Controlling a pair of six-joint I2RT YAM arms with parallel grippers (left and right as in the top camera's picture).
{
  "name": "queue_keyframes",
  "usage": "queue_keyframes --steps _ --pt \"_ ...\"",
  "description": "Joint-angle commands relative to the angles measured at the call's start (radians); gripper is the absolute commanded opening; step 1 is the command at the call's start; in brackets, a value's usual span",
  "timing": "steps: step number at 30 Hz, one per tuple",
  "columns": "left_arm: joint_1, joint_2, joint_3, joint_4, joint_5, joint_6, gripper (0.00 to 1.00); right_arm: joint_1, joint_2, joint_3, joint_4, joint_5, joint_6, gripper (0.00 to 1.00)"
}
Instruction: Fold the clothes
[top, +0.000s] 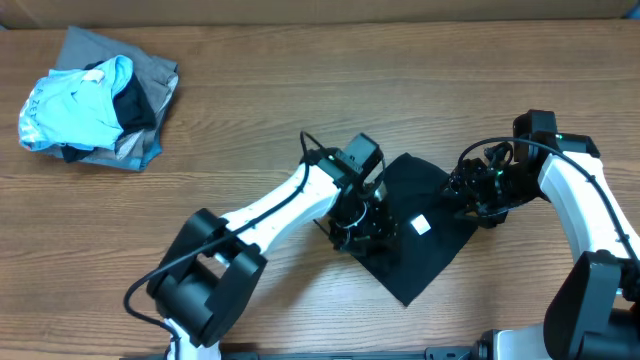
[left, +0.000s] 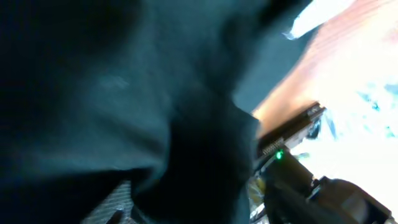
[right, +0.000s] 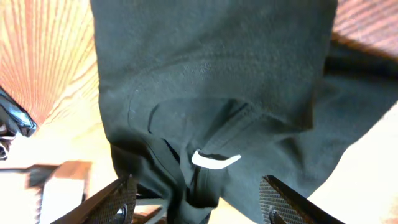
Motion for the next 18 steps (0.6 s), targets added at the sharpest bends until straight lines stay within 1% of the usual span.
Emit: queue_keyframes --steps 1,2,3,6,8,9,12,14,15,18 --pt "-0.001 0.034 -0.022 0.074 0.018 -0.129 0.41 -0.003 -0.022 0.026 0.009 -0.009 -0.013 0.66" --pt "-0.001 0.034 -0.022 0.086 0.013 -0.129 0.31 -0.003 -0.022 0.026 0.009 -0.010 -0.019 0.66" --pt "-0.001 0.034 -0.022 0.098 0.009 -0.129 0.28 -0.003 -0.023 0.026 0.009 -0.010 -0.027 0.67" --pt "-0.001 0.030 -0.014 0.126 0.013 -0.126 0.10 -0.003 -0.023 0.026 0.009 -0.009 -0.037 0.66" --pt "-0.005 0.004 0.001 0.137 0.016 -0.113 0.04 -0.003 -0.023 0.026 0.009 -0.009 -0.040 0.66" --pt "-0.008 -0.011 0.007 0.147 0.006 -0.105 0.04 -0.003 -0.022 0.026 0.009 -0.009 -0.044 0.66" --pt "-0.037 -0.111 0.032 0.177 -0.108 -0.067 0.04 -0.003 -0.022 0.026 0.009 -0.008 -0.059 0.66" --pt "-0.060 -0.167 0.033 0.179 -0.189 -0.069 0.08 -0.003 -0.023 0.026 0.012 -0.008 -0.059 0.67" --pt "-0.069 -0.183 0.033 0.179 -0.220 -0.068 0.08 -0.003 -0.023 0.026 0.015 -0.008 -0.059 0.66" --pt "-0.096 -0.187 0.032 0.187 -0.248 -0.048 0.08 -0.003 -0.022 0.026 0.016 -0.008 -0.059 0.67"
